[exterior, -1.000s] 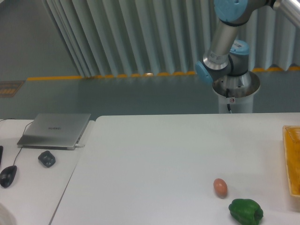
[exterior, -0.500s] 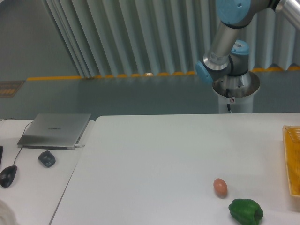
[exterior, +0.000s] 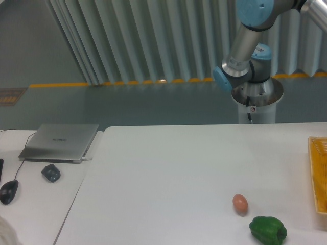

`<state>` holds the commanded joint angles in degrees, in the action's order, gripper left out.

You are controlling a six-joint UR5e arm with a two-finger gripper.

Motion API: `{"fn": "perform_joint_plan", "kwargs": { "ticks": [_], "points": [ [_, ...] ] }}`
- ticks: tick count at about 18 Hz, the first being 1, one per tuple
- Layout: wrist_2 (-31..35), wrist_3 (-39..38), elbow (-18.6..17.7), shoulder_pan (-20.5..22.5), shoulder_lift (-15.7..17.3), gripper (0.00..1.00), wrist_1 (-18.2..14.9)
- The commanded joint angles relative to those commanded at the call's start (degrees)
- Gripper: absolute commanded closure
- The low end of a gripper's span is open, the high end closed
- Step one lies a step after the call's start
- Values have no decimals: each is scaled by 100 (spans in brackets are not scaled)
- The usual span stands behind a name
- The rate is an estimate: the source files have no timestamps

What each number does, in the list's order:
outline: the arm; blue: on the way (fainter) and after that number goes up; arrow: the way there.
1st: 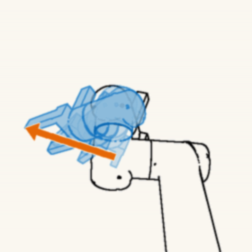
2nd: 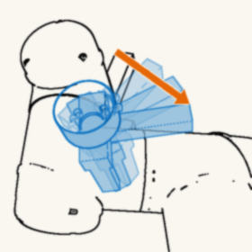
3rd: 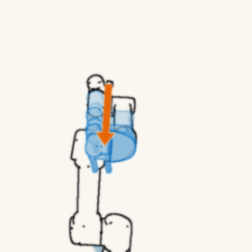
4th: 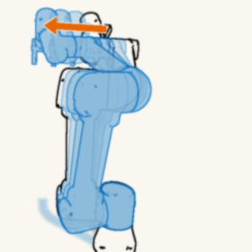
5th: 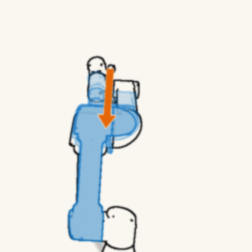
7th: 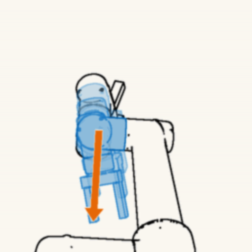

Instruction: Place the red pepper on the table

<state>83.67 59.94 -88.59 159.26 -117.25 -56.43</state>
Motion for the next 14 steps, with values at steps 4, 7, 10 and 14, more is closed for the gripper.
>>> {"fn": "perform_joint_plan", "kwargs": {
  "ticks": [4,7,10,14],
  "points": [
    [0,0,-9,35,9,16,0],
    [-9,17,-9,44,26,26,-9],
    [9,70,-9,53,79,30,-35],
    [9,88,0,26,184,30,-70]
  ]
}}
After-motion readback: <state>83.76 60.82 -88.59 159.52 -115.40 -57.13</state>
